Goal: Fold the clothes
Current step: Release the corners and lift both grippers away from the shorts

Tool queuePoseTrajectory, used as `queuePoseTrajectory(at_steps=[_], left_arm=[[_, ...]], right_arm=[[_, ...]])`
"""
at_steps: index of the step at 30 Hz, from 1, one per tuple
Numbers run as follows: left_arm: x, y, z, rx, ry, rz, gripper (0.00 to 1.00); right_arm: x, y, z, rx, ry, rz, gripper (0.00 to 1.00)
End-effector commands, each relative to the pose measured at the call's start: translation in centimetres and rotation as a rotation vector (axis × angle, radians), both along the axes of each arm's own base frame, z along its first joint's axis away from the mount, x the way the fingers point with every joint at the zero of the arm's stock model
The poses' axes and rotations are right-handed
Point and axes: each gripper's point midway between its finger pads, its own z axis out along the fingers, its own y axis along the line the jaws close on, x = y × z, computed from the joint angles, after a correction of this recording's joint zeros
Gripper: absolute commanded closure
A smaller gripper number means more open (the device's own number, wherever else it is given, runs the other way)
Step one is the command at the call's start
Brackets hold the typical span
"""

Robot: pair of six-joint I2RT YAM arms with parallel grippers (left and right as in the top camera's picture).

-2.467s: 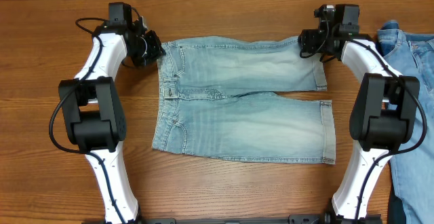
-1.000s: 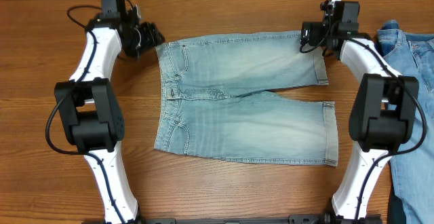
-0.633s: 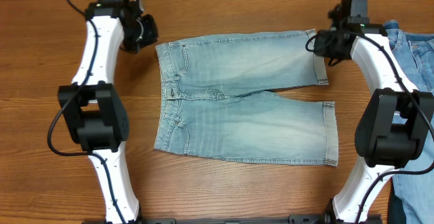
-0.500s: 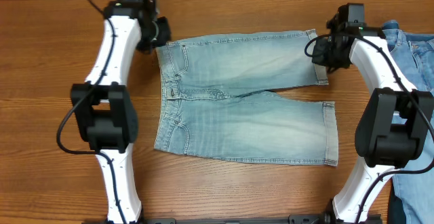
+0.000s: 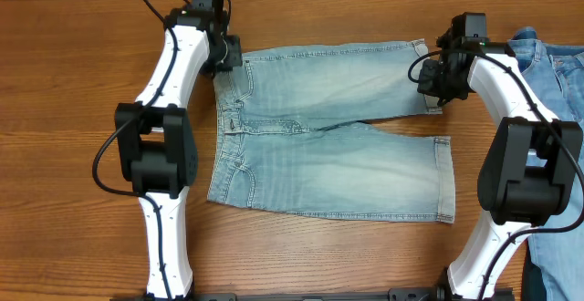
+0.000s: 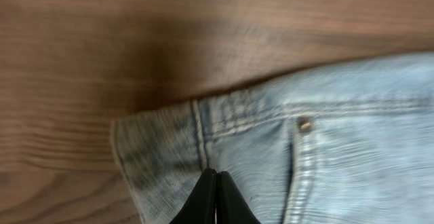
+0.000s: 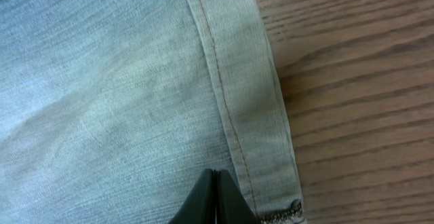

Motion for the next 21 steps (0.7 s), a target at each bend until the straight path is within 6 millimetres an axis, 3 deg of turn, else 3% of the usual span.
queuePoseTrajectory(at_steps=[1, 4, 9, 17, 21], left_arm=[[-0.6, 0.4, -2.9, 0.029, 0.062, -0.024, 0.96], [-1.0, 0.4, -4.7, 0.033, 0.098, -0.024, 0.96], [-0.9, 0.6, -5.0, 0.041, 0.097, -0.023, 0.96], [-0.9, 0.7, -5.0, 0.044, 0.095, -0.022, 0.96], [-0.9, 0.7, -5.0, 0.048, 0.094, -0.039, 0.96]], right_arm=[[-0.3, -0.1, -0.2, 0.004, 0.007, -0.012, 0.96], [-0.4, -0.1, -0.3, 0.005, 0.012, -0.012, 0.96], [-0.3, -0.1, -0.6, 0.005, 0.008, -0.011, 0.96], [-1.8, 0.8, -3.7, 0.024, 0.029, -0.010, 0.96], [-3.5, 0.7, -5.6, 0.019, 0.067, -0.014, 0.96]])
